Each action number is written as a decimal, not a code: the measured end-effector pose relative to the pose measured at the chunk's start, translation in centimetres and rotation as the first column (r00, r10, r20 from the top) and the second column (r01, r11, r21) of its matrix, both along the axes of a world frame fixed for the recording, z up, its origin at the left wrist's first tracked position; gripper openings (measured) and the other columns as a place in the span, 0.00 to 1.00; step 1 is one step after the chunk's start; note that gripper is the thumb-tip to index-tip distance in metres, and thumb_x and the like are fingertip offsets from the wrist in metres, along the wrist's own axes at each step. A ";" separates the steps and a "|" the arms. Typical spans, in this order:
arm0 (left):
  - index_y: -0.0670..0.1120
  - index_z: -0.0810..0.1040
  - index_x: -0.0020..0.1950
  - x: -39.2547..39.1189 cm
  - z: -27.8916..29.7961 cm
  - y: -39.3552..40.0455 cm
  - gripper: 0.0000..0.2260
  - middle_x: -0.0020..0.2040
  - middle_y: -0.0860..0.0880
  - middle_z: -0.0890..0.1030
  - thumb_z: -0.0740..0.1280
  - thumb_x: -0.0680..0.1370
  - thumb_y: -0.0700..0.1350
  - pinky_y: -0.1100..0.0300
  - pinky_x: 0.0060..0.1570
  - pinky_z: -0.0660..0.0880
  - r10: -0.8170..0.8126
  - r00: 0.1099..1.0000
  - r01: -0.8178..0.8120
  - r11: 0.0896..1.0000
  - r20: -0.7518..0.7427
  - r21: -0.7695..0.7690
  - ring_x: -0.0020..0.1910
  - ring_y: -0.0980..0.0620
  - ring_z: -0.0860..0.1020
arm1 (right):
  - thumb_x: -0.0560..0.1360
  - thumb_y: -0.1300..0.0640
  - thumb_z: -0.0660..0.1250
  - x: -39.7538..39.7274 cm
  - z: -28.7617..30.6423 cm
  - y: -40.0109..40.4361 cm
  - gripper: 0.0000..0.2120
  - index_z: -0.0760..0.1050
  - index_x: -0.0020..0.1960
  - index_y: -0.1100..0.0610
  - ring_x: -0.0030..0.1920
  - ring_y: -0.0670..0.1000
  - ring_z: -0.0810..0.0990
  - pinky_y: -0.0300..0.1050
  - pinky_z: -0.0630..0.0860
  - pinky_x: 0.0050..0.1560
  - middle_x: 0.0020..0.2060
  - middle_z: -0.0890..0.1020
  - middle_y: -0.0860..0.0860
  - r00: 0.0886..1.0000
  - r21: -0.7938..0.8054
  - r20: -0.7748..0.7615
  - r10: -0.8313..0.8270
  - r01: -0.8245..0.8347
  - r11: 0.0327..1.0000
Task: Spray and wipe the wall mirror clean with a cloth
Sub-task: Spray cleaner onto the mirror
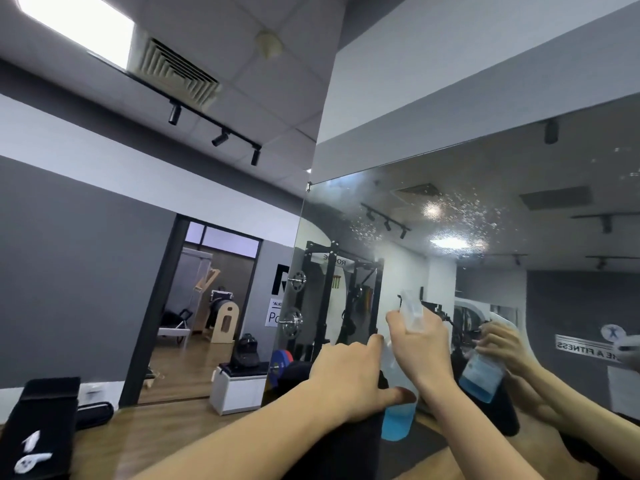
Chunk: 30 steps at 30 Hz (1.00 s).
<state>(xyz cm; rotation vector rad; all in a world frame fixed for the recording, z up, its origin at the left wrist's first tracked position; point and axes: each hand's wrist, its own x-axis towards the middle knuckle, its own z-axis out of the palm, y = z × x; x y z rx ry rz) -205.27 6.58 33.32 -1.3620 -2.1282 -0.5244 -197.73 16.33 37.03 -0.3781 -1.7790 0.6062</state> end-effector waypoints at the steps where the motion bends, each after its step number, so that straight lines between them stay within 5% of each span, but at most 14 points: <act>1: 0.48 0.66 0.72 -0.3 -0.2 0.2 0.38 0.55 0.47 0.81 0.63 0.74 0.75 0.46 0.53 0.74 0.000 1.000 0.000 1.000 0.006 -0.003 0.54 0.42 0.81 | 0.76 0.57 0.66 -0.4 -0.2 0.3 0.11 0.74 0.37 0.61 0.31 0.51 0.72 0.46 0.69 0.30 0.30 0.76 0.55 1.000 -0.008 0.012 0.007 -0.007 1.000; 5: 0.47 0.68 0.68 -1.6 -1.1 0.9 0.37 0.51 0.47 0.81 0.62 0.73 0.76 0.47 0.49 0.76 0.020 1.000 -0.020 0.999 0.009 -0.028 0.49 0.44 0.81 | 0.77 0.58 0.65 -1.8 -1.0 1.2 0.12 0.73 0.36 0.61 0.30 0.50 0.71 0.46 0.69 0.32 0.30 0.75 0.55 0.998 -0.014 0.051 0.043 -0.042 0.999; 9: 0.48 0.64 0.74 -2.9 -2.0 1.7 0.41 0.45 0.49 0.76 0.63 0.72 0.76 0.48 0.46 0.77 0.030 0.999 -0.029 0.998 0.020 -0.050 0.46 0.44 0.80 | 0.78 0.60 0.66 -3.1 -2.6 2.3 0.12 0.73 0.36 0.60 0.29 0.47 0.70 0.39 0.67 0.30 0.28 0.72 0.52 0.993 -0.047 0.050 0.105 -0.103 0.994; 14: 0.49 0.67 0.67 -3.8 -3.8 3.1 0.37 0.45 0.49 0.76 0.63 0.72 0.76 0.48 0.48 0.77 0.018 0.998 -0.013 0.996 0.055 -0.089 0.47 0.43 0.81 | 0.79 0.59 0.66 -4.2 -4.8 4.1 0.11 0.73 0.37 0.54 0.29 0.45 0.71 0.39 0.67 0.32 0.28 0.73 0.50 0.991 -0.058 0.051 0.124 -0.121 0.991; 24: 0.48 0.66 0.62 -4.7 -9.8 2.7 0.34 0.50 0.47 0.81 0.64 0.72 0.76 0.47 0.47 0.76 -0.162 0.984 0.174 0.966 0.080 -0.189 0.49 0.42 0.81 | 0.76 0.61 0.68 -2.7 -11.1 4.0 0.08 0.77 0.39 0.62 0.32 0.47 0.73 0.45 0.71 0.37 0.31 0.77 0.57 0.995 -0.128 0.083 0.058 -0.047 0.991; 30: 0.47 0.66 0.61 -6.1 -12.2 0.7 0.33 0.50 0.46 0.80 0.65 0.74 0.74 0.47 0.45 0.73 -0.250 0.961 0.271 0.930 0.114 -0.247 0.50 0.41 0.81 | 0.76 0.60 0.68 -3.3 -14.4 1.5 0.09 0.77 0.36 0.55 0.33 0.50 0.75 0.54 0.74 0.39 0.31 0.79 0.55 0.995 -0.148 0.081 -0.052 0.063 0.987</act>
